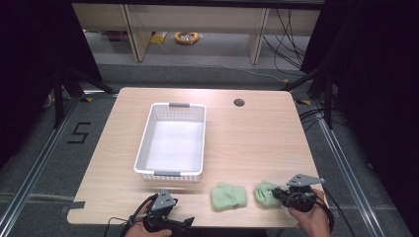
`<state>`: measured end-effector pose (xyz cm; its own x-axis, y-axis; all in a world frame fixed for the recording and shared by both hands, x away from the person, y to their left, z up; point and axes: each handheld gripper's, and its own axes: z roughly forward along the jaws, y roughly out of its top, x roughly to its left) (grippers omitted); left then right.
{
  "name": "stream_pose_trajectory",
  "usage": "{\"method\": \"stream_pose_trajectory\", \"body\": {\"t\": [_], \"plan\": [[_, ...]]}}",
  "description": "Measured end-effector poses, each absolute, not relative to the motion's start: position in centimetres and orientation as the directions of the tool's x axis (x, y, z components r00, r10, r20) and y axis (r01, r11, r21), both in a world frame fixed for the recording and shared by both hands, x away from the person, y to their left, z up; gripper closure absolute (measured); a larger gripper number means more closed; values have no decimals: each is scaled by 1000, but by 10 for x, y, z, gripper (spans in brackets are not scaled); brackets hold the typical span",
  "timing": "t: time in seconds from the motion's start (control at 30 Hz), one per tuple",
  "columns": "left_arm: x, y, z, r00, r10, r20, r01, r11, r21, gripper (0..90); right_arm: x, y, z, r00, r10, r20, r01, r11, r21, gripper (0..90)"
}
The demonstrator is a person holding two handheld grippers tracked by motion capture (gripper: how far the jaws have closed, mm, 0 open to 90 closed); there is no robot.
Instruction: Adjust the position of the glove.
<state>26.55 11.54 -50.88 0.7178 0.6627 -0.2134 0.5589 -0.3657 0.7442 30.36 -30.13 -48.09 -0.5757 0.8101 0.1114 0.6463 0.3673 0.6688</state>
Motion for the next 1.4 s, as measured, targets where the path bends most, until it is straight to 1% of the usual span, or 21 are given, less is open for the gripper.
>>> {"method": "stream_pose_trajectory", "body": {"t": [0.03, 0.07, 0.1, 0.13, 0.23, 0.27, 0.3, 0.37, 0.4, 0.5, 0.53, 0.57, 0.63, 0.67, 0.8, 0.97, 1.07, 1.1, 1.2, 1.23, 1.4], "plan": [[265, 115, -510, 701, 677, -225, 570, -343, 746, 159, 305, -304, -475, -595, 798, 94, 611, 373, 699, 871], [265, 115, -510, 701, 677, -225, 570, -343, 746, 159, 305, -304, -475, -595, 798, 94, 611, 373, 699, 871], [266, 117, -509, 713, 665, -224, 567, -358, 742, 159, 304, -304, -470, -603, 795, 70, 581, 377, 722, 871], [266, 117, -509, 713, 665, -224, 567, -358, 742, 159, 301, -301, -466, -589, 802, 104, 602, 349, 718, 871], [265, 116, -509, 707, 669, -230, 570, -346, 745, 159, 300, -297, -460, -611, 788, 81, 570, 367, 735, 871], [265, 116, -509, 709, 668, -225, 568, -353, 744, 159, 299, -293, -458, -604, 790, 101, 585, 354, 730, 871], [266, 117, -508, 721, 660, -209, 561, -379, 736, 159, 299, -292, -457, -611, 787, 88, 569, 359, 740, 871], [266, 116, -509, 712, 668, -217, 567, -364, 739, 159, 298, -290, -455, -610, 787, 97, 576, 356, 735, 871], [265, 115, -510, 706, 670, -229, 569, -346, 746, 159, 299, -290, -455, -623, 779, 74, 550, 368, 749, 871], [267, 118, -509, 714, 670, -204, 562, -375, 737, 159, 298, -281, -449, -628, 775, 74, 536, 362, 763, 871], [267, 118, -509, 714, 670, -204, 562, -375, 737, 159, 298, -281, -449, -628, 775, 74, 536, 362, 763, 871], [265, 115, -509, 706, 670, -230, 570, -346, 746, 159, 297, -275, -447, -624, 777, 83, 541, 352, 763, 871], [265, 115, -509, 709, 669, -223, 567, -353, 744, 159, 297, -273, -447, -631, 771, 83, 536, 357, 765, 871], [267, 116, -509, 714, 670, -200, 562, -379, 736, 159, 298, -270, -446, -642, 763, 82, 531, 365, 765, 871], [267, 117, -510, 718, 663, -213, 563, -373, 737, 159, 297, -255, -443, -663, 743, 94, 521, 368, 770, 871], [266, 116, -510, 711, 669, -217, 564, -358, 744, 159, 300, -230, -444, -715, 697, 60, 461, 405, 790, 870], [266, 116, -510, 710, 669, -220, 568, -361, 740, 159, 299, -217, -447, -720, 689, 80, 482, 415, 772, 870], [267, 117, -509, 722, 660, -208, 562, -384, 733, 159, 299, -213, -448, -727, 682, 77, 478, 422, 771, 871], [267, 118, -509, 717, 663, -215, 569, -379, 730, 159, 300, -206, -449, -736, 673, 71, 467, 429, 773, 871], [266, 117, -510, 702, 675, -227, 578, -355, 735, 159, 302, -199, -448, -748, 661, 52, 455, 455, 766, 871], [266, 116, -509, 714, 667, -213, 562, -365, 742, 159, 302, -187, -449, -757, 651, 60, 458, 463, 759, 870]]}}
